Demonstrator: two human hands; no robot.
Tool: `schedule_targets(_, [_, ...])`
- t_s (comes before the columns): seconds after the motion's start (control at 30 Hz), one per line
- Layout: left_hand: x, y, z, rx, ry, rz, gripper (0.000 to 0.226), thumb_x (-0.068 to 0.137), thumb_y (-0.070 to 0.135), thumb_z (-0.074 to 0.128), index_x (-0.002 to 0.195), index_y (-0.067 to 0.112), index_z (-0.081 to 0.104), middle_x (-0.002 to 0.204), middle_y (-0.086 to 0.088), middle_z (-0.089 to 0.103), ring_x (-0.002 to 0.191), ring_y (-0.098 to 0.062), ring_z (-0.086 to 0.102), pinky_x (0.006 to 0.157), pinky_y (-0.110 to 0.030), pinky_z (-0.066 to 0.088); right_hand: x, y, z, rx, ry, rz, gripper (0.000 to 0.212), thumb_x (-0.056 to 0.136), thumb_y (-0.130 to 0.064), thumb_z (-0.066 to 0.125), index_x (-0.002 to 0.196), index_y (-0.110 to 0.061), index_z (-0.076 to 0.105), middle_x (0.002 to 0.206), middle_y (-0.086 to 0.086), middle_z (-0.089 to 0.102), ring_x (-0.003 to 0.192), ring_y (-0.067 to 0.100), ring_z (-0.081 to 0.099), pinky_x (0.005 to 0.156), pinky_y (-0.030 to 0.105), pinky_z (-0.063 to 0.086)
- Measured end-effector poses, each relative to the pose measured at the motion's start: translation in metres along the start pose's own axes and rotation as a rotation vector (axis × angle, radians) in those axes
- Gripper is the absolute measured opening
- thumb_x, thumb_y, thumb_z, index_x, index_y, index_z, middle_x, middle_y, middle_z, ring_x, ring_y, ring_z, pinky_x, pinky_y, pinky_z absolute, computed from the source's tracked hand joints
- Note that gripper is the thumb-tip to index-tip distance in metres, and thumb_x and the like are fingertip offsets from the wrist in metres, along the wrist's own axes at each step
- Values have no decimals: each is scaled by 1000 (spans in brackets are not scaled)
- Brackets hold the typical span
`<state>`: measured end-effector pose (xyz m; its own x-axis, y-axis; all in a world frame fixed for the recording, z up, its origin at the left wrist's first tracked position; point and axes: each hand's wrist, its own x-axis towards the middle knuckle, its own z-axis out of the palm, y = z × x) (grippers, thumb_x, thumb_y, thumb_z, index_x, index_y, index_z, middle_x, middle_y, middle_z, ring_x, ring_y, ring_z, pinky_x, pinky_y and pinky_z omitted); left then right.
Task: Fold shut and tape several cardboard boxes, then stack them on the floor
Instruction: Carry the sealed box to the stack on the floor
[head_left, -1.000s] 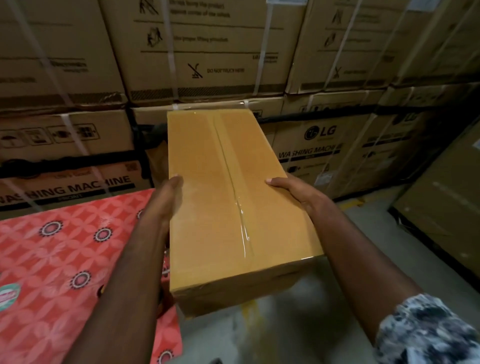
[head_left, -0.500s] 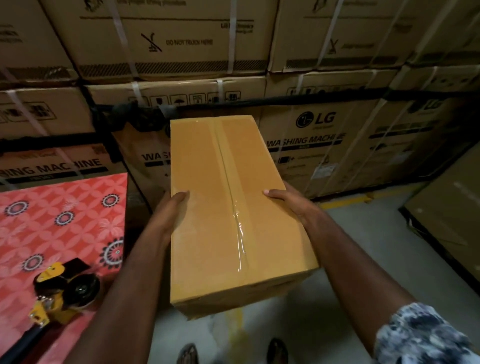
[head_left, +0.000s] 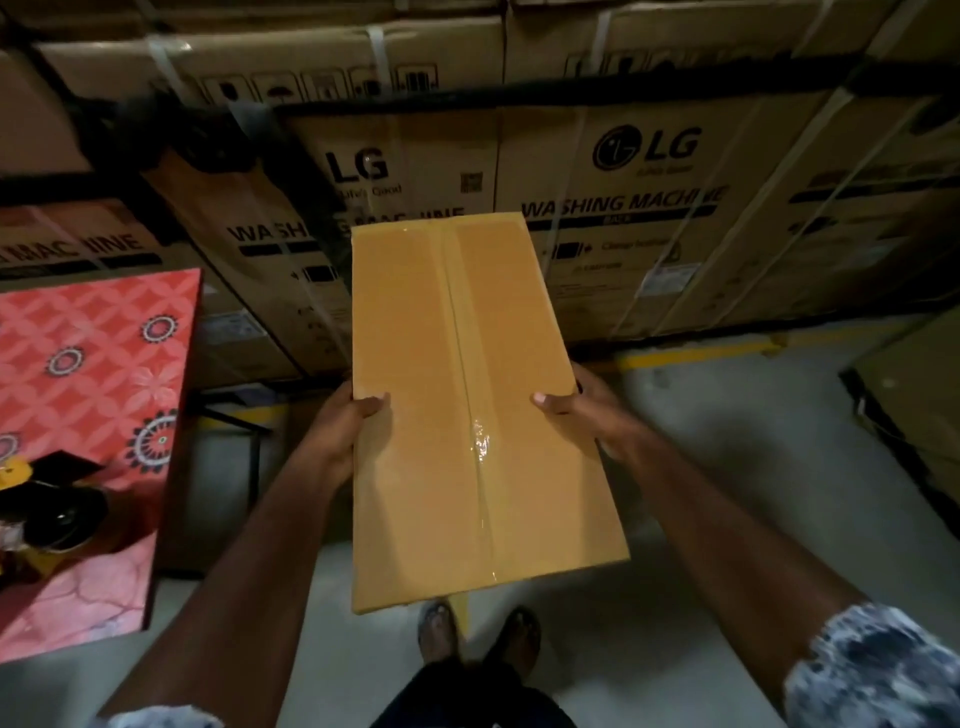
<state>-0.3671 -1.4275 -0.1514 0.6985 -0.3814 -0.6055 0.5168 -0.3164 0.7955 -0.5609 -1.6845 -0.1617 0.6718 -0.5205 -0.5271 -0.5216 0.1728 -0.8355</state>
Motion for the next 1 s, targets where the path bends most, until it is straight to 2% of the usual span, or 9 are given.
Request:
schedule_targets(0.1, [28,-25,6,24,6,-39,30,99,3,55,126,14,61,113,-12,69,97,-30,66,77,-39,54,24,27,3,-17,23,38,65,76,-24,89,134,-23,59,121,-3,67,108,17,64,89,38,54])
schedule_targets(0.2, [67,-61,6,56,31,-56,33,93,-1,60,126,4,62,118,-24,68,99,-37,66,85,-45,55,58,61,8,-30,28,70,57,78,-15,87,125,-23,57,111,-5,65,97,10,62,73,31,53])
schedule_targets(0.3, [101,-98,12,94,53,-84,32,92,-7,59,123,0,61,115,-23,68,104,-39,65,91,-51,53,97,105,16,-115,40,118,67,73,-14,90,131,-16,57,122,5,67,110,23,63,91,48,56])
schedule_targets(0.4, [139,-135,21,142,88,-107,29,93,-9,57,117,7,60,105,-12,67,95,-27,65,79,-35,54,137,149,24,-196,60,150,69,70,-12,91,131,-12,57,125,8,66,115,28,62,99,51,53])
schedule_targets(0.57, [214,-205,26,237,87,-135,28,93,-3,64,120,4,61,105,-9,68,88,-18,65,69,-29,54,197,223,35,-250,69,201,63,73,-13,90,127,-8,58,119,6,65,111,25,60,87,32,48])
schedule_targets(0.7, [260,-256,37,274,122,-172,36,91,1,67,126,6,61,121,-17,66,111,-34,63,95,-49,52,233,277,39,-272,74,231,59,74,-12,89,123,-4,59,117,12,66,109,31,62,88,38,53])
schedule_targets(0.83, [302,-304,46,252,142,-217,42,87,7,70,128,6,61,120,-17,67,114,-38,62,94,-48,51,268,318,44,-284,89,240,64,67,-16,93,120,-3,61,114,17,68,108,38,65,91,52,56])
schedule_targets(0.93, [325,-328,53,265,166,-242,38,91,2,66,128,2,60,112,-15,64,109,-32,61,87,-41,51,296,356,47,-303,92,214,73,51,-38,93,112,-10,65,106,11,73,100,33,69,86,50,59])
schedule_targets(1.0, [341,-342,53,283,202,-256,34,94,0,62,128,2,59,111,-21,61,112,-36,59,84,-40,49,313,371,53,-347,83,186,65,54,-35,95,107,-11,65,104,8,73,96,29,69,82,44,58])
